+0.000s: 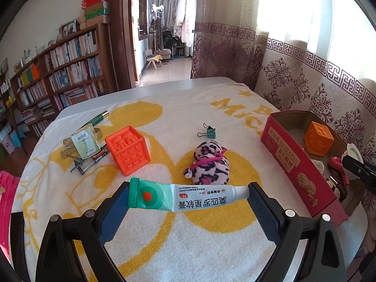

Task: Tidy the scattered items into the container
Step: 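Carry the ointment tube and white dish over the red box with both tools, then open both tools to drop the tube and dish into the red box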

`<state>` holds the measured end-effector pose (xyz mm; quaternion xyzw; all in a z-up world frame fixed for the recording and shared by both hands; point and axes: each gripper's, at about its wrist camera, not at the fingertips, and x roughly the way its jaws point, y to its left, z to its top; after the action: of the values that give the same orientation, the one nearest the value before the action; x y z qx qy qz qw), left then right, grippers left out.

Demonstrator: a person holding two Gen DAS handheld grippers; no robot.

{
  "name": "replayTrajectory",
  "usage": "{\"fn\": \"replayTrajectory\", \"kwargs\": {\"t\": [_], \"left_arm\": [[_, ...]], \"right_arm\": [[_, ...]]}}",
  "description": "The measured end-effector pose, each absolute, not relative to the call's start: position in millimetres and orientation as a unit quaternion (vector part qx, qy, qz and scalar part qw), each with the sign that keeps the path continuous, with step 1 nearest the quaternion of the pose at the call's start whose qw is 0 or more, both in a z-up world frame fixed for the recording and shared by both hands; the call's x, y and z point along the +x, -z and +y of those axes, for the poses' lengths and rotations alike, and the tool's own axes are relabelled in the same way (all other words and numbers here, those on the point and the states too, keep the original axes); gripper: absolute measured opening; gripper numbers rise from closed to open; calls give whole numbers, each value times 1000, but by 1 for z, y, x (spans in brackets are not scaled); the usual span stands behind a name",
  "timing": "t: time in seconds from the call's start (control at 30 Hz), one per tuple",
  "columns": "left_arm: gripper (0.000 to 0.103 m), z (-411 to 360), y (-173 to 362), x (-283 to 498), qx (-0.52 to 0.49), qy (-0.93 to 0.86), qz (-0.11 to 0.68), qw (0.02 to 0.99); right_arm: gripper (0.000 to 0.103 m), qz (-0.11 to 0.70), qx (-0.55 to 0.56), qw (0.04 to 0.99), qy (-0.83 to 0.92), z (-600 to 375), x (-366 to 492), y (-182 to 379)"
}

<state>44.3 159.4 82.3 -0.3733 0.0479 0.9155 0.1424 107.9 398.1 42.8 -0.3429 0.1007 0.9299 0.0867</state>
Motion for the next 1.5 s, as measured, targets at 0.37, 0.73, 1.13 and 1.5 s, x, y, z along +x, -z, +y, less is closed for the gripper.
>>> {"fn": "replayTrajectory", "kwargs": {"t": [0.37,0.73,1.13,1.5], "left_arm": [[98,236,-103,43,-358,-904,77,220],[98,298,-116,28,-357,-887,95,276],[98,346,-111,21,-381,-860,99,324],[102,349,-107,26,-379,-864,108,314]], "right_arm": [[70,94,-346,93,-929,416,117,-33],[70,72,-342,97,-932,422,119,-26],[80,90,-329,103,-934,430,127,-29],[80,84,-328,103,-935,423,128,-29]]}}
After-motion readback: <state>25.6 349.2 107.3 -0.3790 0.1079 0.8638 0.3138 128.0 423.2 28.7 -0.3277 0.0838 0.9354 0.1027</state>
